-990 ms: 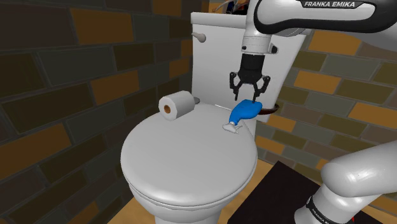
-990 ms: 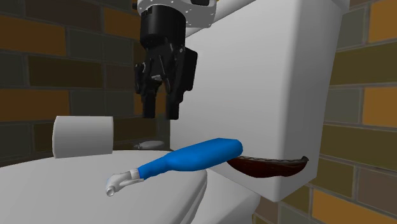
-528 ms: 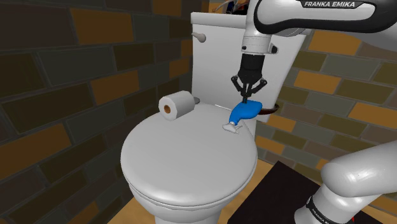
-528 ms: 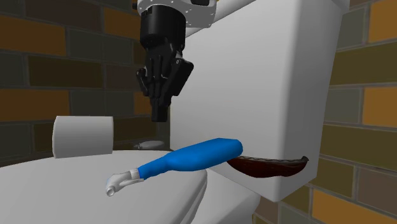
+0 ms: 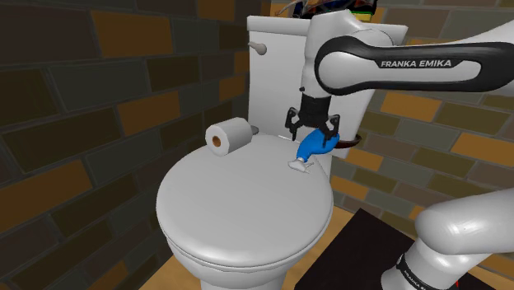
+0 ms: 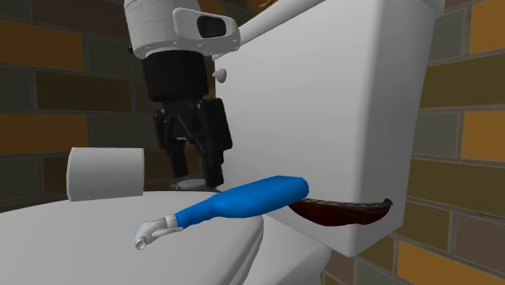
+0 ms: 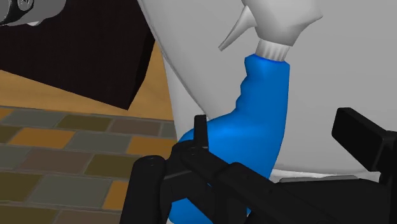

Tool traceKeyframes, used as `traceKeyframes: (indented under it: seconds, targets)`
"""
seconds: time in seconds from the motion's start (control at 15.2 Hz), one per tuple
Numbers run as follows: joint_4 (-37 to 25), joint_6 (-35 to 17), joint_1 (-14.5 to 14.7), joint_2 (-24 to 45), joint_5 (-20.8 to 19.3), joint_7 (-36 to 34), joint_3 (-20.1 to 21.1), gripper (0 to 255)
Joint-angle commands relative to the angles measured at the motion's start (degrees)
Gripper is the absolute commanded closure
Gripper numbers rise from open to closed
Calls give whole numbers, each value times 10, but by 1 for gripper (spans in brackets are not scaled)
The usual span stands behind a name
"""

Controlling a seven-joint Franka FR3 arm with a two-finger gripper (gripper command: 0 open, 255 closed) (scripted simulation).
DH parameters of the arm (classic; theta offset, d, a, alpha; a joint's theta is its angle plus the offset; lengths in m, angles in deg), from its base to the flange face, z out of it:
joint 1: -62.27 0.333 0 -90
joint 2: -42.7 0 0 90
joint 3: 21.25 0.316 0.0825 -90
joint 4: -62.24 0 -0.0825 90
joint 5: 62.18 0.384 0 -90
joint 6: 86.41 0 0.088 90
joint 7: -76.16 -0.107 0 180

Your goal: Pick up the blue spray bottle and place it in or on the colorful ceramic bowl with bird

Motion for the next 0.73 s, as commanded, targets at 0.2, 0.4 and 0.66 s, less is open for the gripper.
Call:
traceKeyframes:
  seconds: [0.2, 0.4, 0.66]
  targets:
    - [50, -67, -8, -13, -21, -34, 35, 0]
    - [71, -90, -8, -10, -20, -34, 39, 0]
    - [82, -103, -9, -8, -20, -35, 41, 0]
